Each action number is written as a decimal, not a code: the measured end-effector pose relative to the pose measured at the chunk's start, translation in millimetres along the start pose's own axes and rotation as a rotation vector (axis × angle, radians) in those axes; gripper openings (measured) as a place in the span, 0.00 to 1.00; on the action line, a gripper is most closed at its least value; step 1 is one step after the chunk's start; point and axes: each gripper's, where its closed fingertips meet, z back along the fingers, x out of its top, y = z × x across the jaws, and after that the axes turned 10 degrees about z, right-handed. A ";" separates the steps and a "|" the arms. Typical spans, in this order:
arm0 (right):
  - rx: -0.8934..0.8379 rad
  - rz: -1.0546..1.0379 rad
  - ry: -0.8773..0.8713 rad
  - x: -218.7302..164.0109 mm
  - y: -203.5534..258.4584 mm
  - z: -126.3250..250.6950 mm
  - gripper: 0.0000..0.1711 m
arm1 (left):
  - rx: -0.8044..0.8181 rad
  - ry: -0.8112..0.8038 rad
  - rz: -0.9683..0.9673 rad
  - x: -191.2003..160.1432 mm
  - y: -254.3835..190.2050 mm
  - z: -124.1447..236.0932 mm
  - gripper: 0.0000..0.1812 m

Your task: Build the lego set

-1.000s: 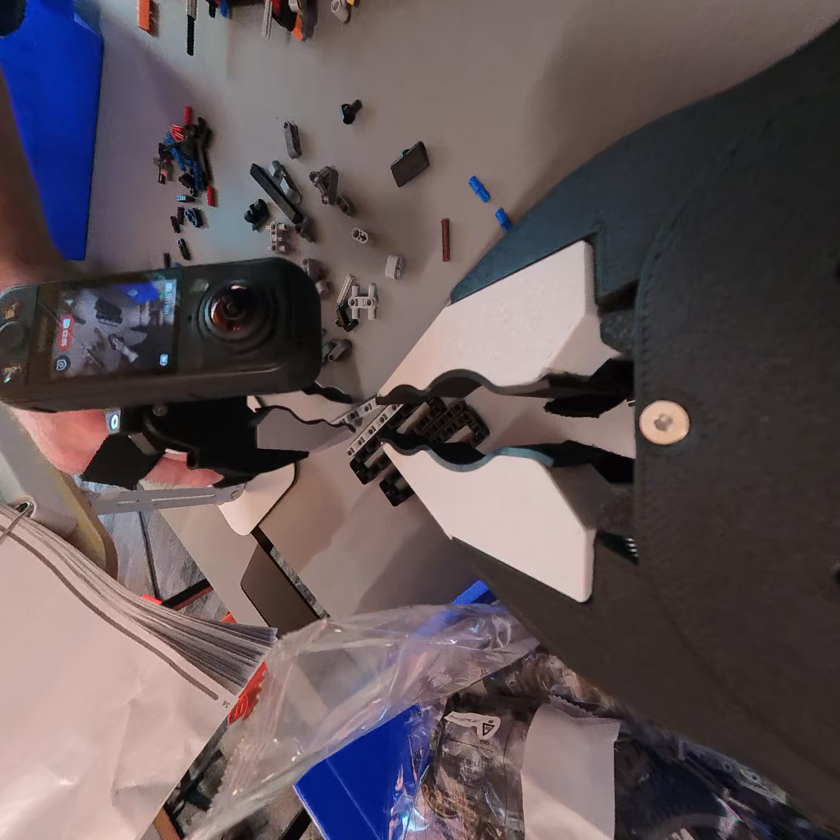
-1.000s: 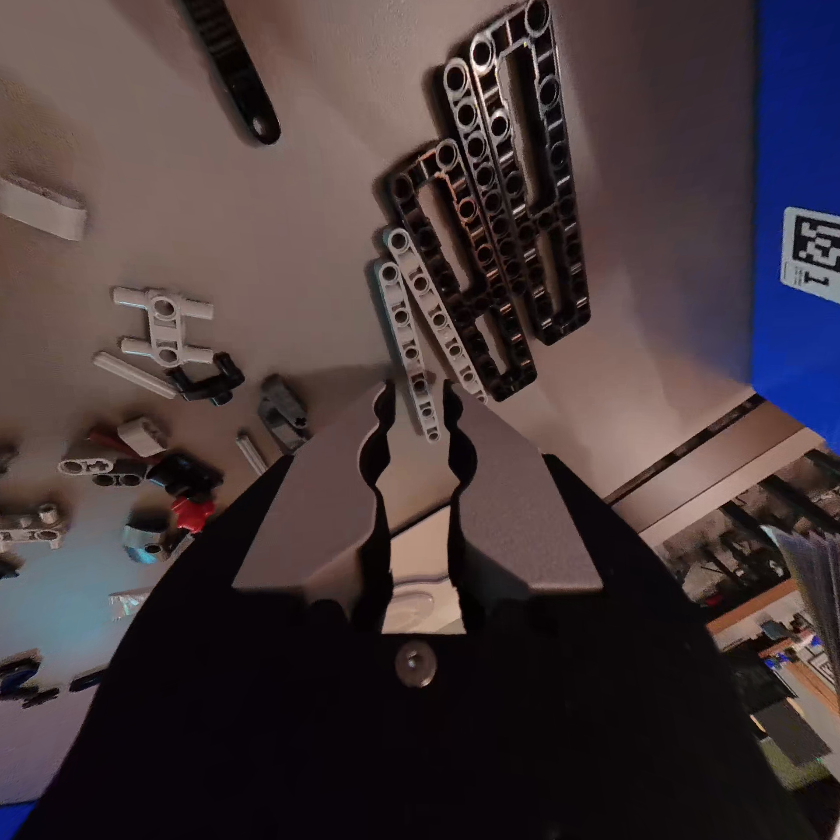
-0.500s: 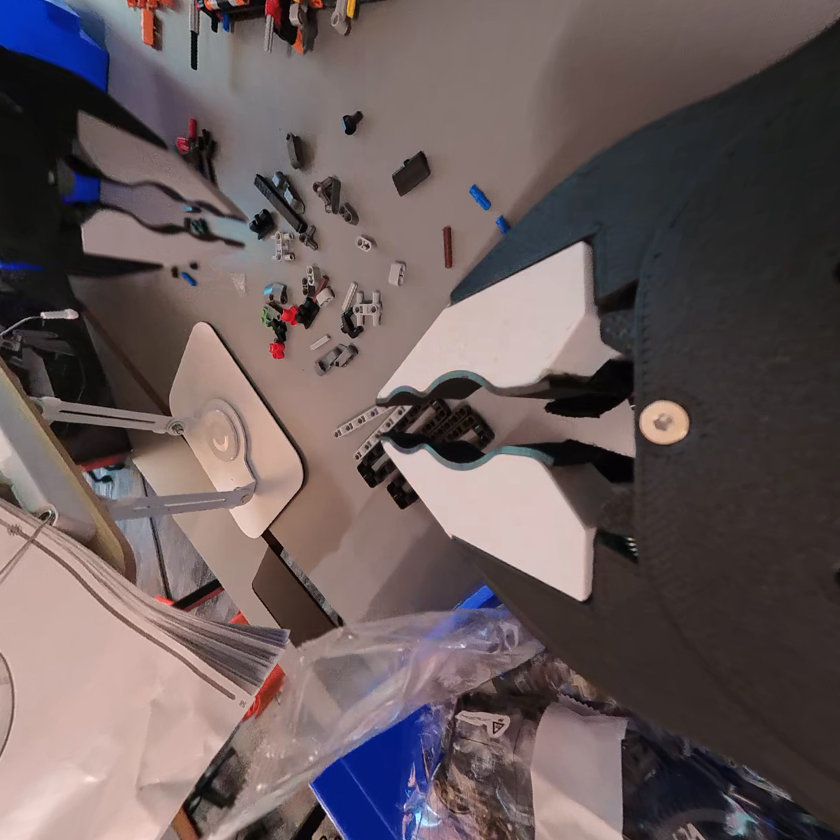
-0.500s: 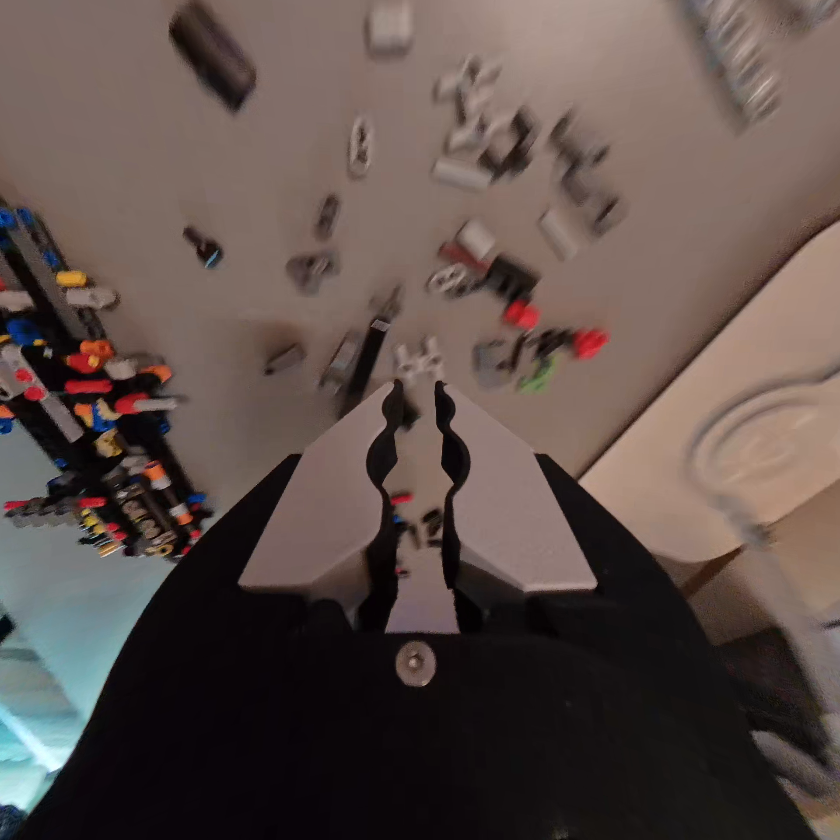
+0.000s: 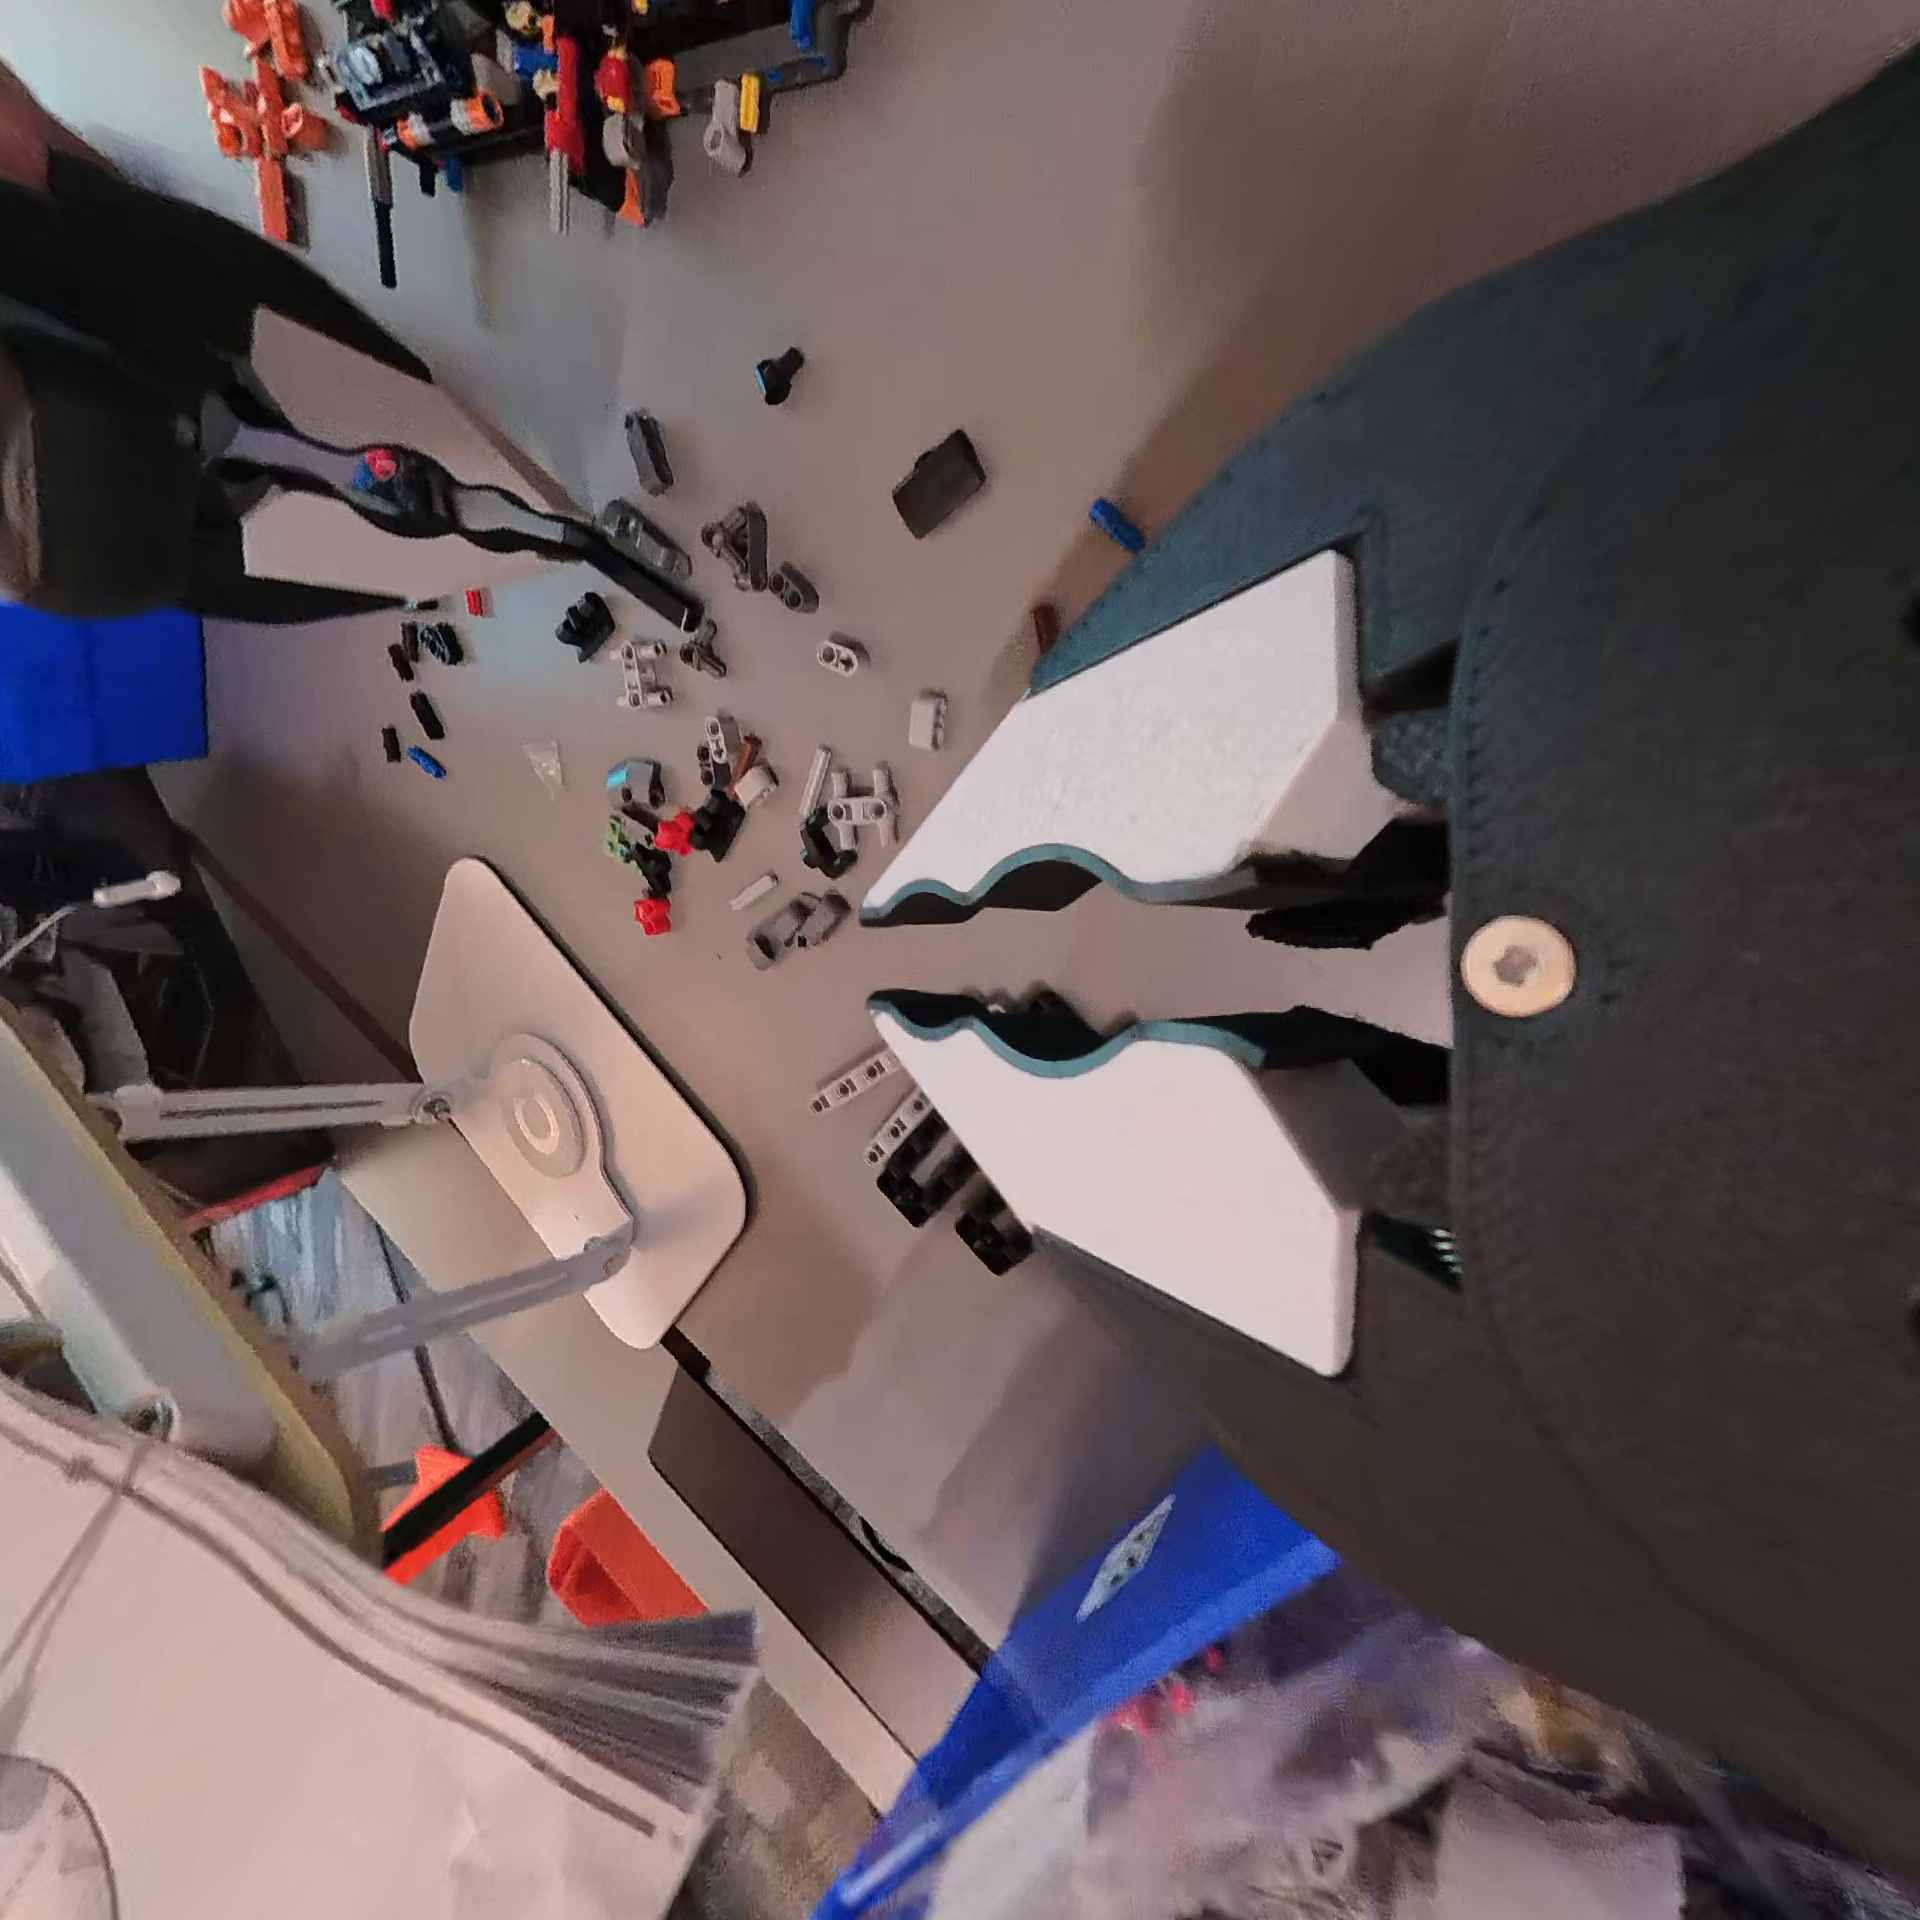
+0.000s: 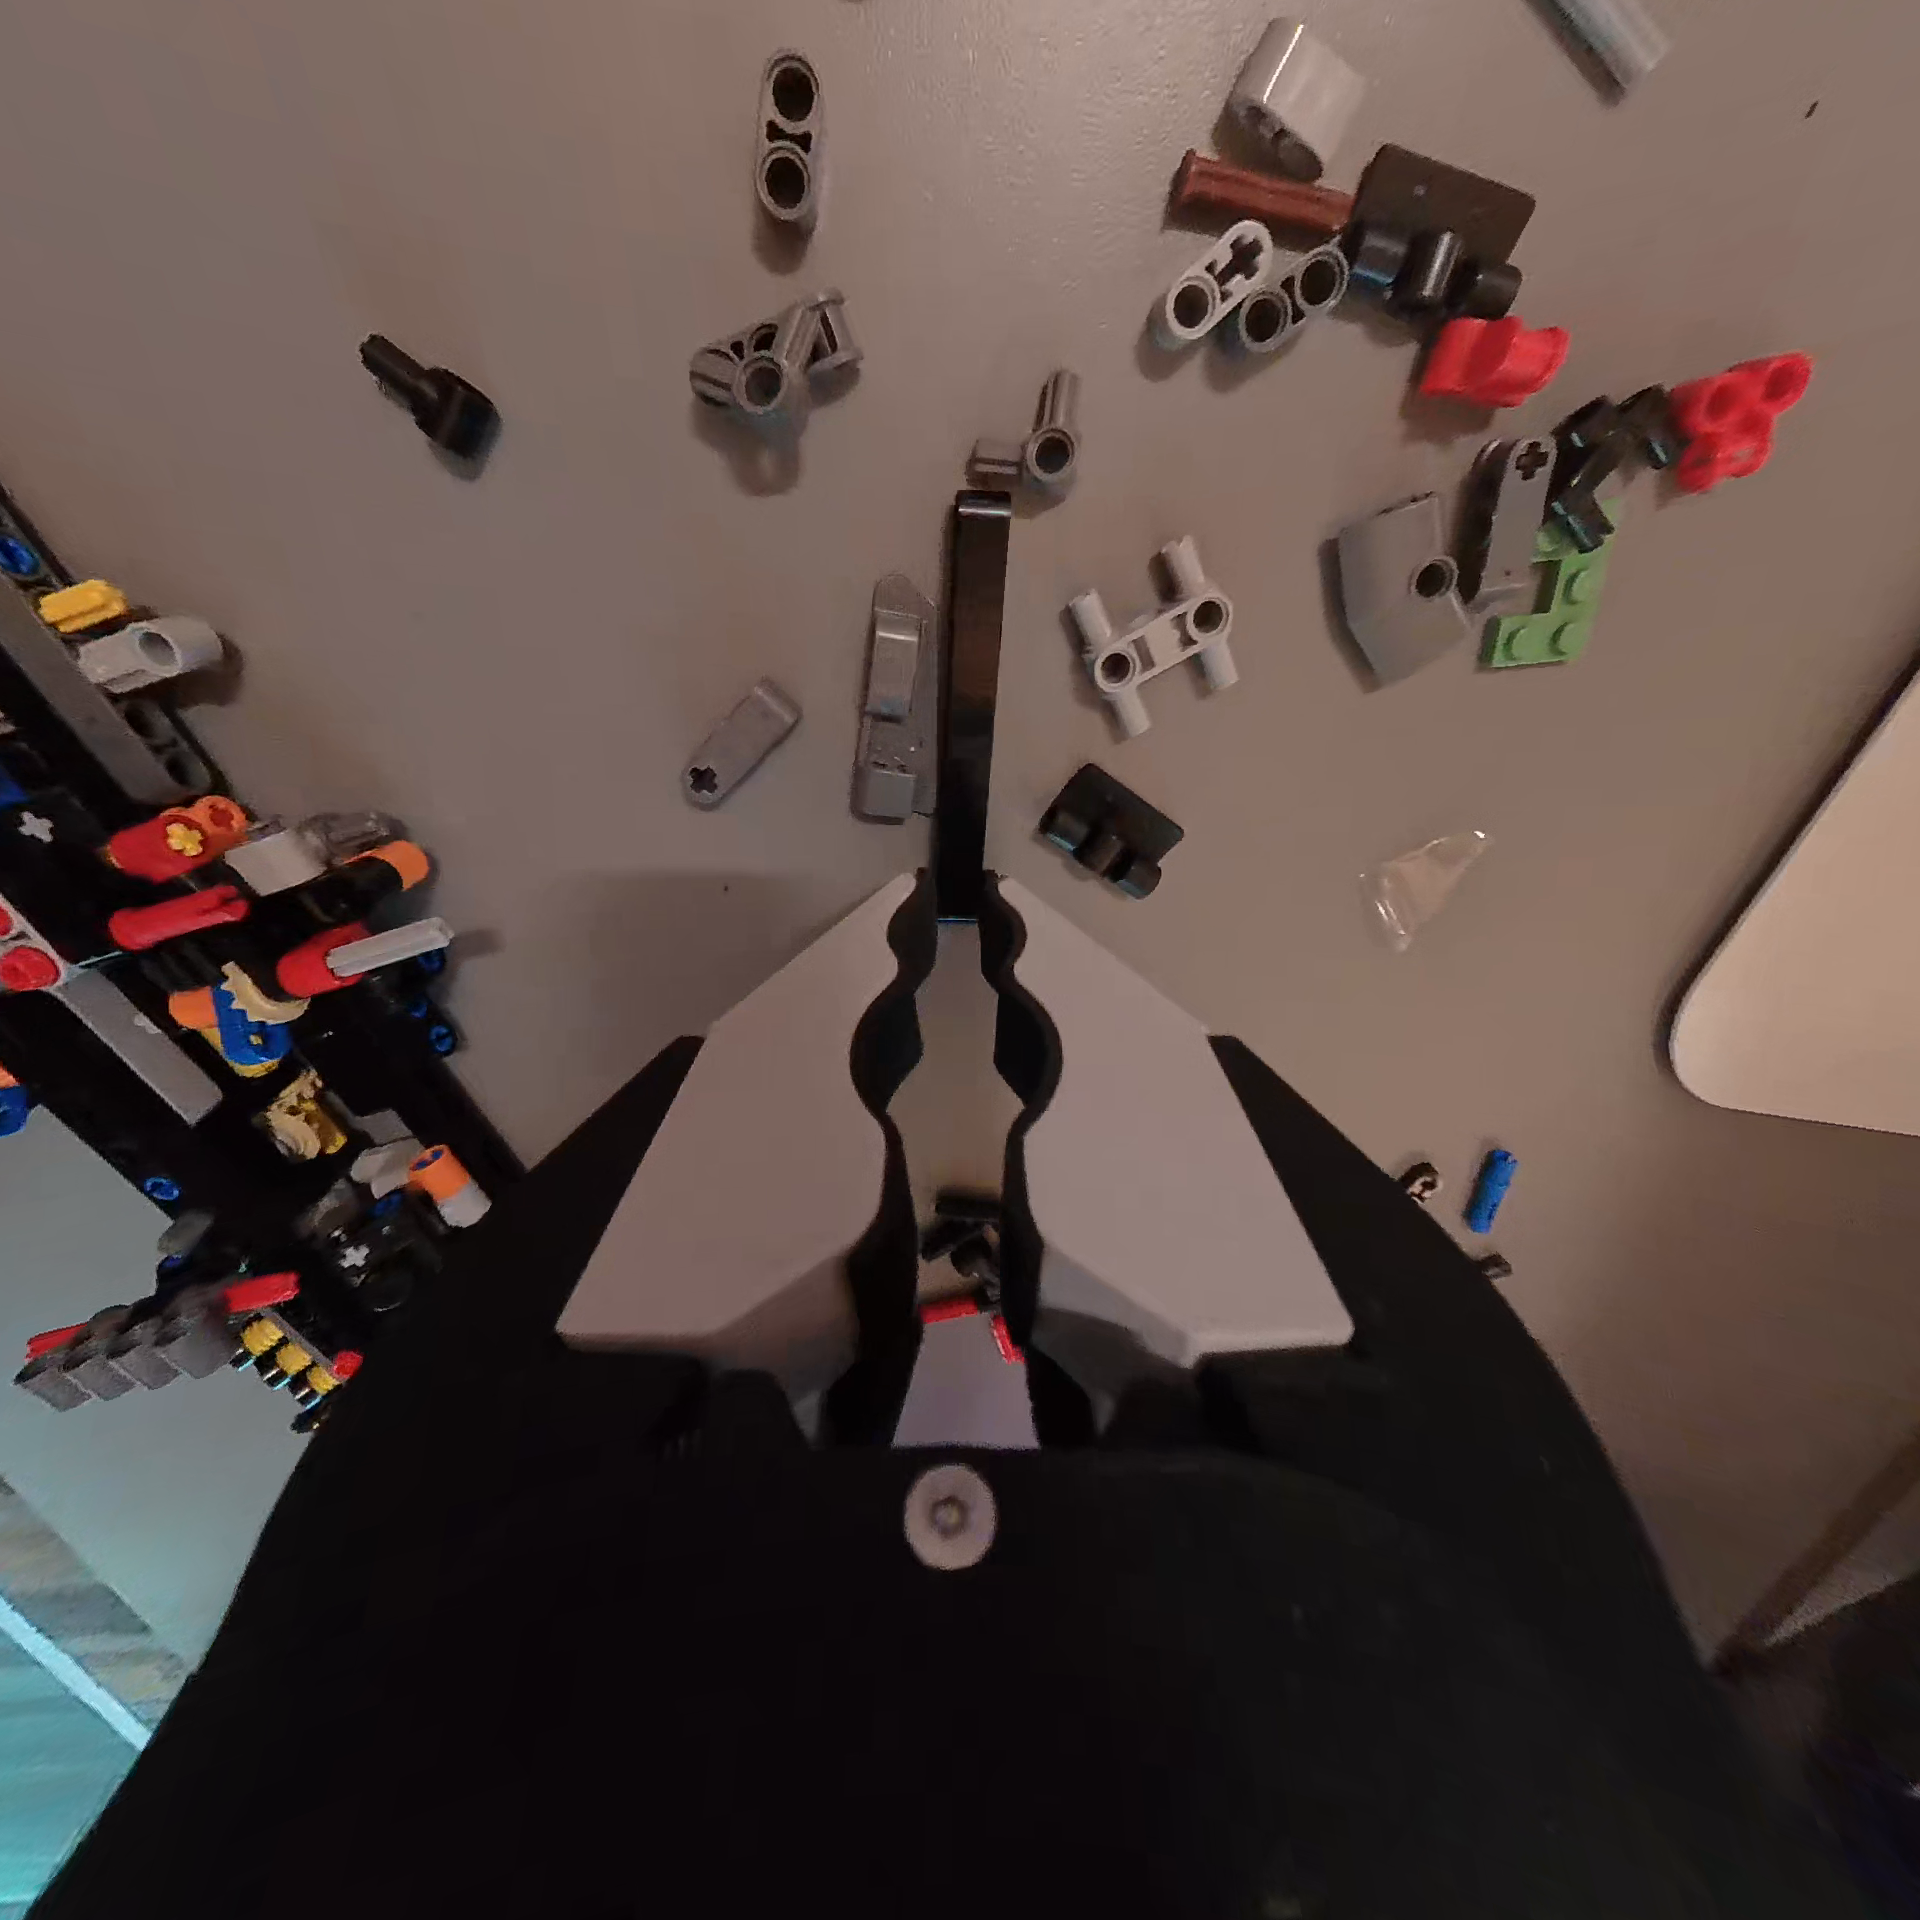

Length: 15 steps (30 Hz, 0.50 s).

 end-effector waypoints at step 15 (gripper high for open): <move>0.299 0.083 -0.267 86.3 20.1 65.2 0.03 | 0.023 -0.108 -0.586 11.3 -92.8 -40.8 0.19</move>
